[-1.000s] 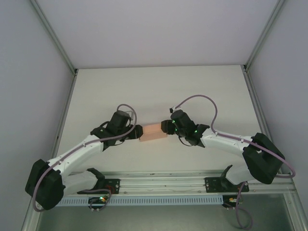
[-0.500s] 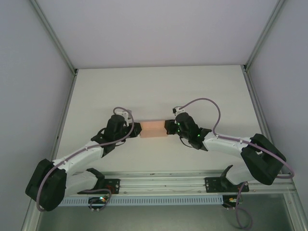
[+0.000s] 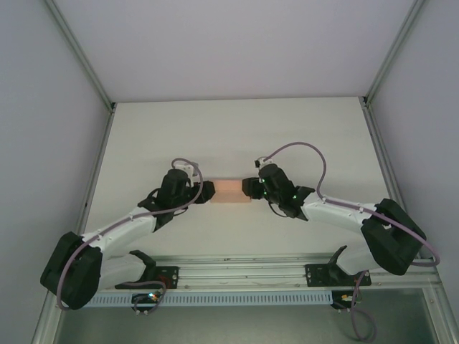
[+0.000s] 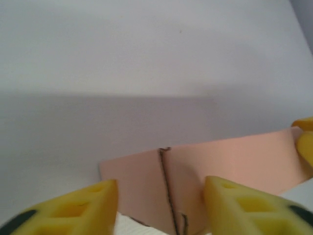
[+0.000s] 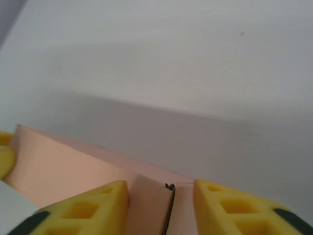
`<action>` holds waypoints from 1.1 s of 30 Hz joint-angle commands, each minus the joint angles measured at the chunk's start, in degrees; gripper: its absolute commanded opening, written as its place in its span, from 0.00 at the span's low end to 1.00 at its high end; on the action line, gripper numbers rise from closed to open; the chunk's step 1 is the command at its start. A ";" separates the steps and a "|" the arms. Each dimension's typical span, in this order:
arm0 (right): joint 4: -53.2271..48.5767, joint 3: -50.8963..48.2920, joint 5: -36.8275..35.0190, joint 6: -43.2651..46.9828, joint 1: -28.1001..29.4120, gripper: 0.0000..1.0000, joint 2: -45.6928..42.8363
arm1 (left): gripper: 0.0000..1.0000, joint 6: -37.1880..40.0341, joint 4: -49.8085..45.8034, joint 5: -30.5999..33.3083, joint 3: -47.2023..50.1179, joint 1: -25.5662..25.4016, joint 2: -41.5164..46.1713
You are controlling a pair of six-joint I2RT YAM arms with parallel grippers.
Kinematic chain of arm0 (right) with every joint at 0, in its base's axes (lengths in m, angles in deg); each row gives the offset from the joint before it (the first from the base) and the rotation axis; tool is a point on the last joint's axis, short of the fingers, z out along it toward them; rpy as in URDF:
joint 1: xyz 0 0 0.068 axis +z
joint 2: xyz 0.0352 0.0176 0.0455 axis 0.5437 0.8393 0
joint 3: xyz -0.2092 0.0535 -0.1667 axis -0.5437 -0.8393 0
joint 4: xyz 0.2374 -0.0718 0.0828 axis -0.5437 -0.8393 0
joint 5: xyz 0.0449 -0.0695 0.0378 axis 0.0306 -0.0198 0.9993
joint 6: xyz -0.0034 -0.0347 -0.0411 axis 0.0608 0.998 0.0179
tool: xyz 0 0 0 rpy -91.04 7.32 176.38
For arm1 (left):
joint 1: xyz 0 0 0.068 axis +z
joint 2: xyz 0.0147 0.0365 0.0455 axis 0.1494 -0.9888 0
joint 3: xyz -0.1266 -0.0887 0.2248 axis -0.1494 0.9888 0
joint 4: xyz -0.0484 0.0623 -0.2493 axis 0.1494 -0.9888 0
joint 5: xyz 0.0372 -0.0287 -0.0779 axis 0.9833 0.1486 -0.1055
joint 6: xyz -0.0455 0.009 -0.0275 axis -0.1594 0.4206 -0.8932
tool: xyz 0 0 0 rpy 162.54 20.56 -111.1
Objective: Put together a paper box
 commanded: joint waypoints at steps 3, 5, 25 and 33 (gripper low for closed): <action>-14.65 7.73 -2.43 3.13 0.86 0.52 0.79 | 0.67 5.16 -14.43 1.27 -4.76 -0.86 -1.39; -16.26 10.32 -2.62 4.30 0.78 0.54 1.34 | 0.73 6.54 -15.52 1.25 -7.03 -0.85 -1.46; -19.52 15.96 9.85 24.80 -2.67 0.80 6.88 | 0.96 6.39 -9.44 -2.23 -5.67 2.19 -3.65; -16.04 12.07 12.63 27.51 -2.75 0.80 7.01 | 0.80 6.11 -3.20 -5.49 2.51 2.30 -5.01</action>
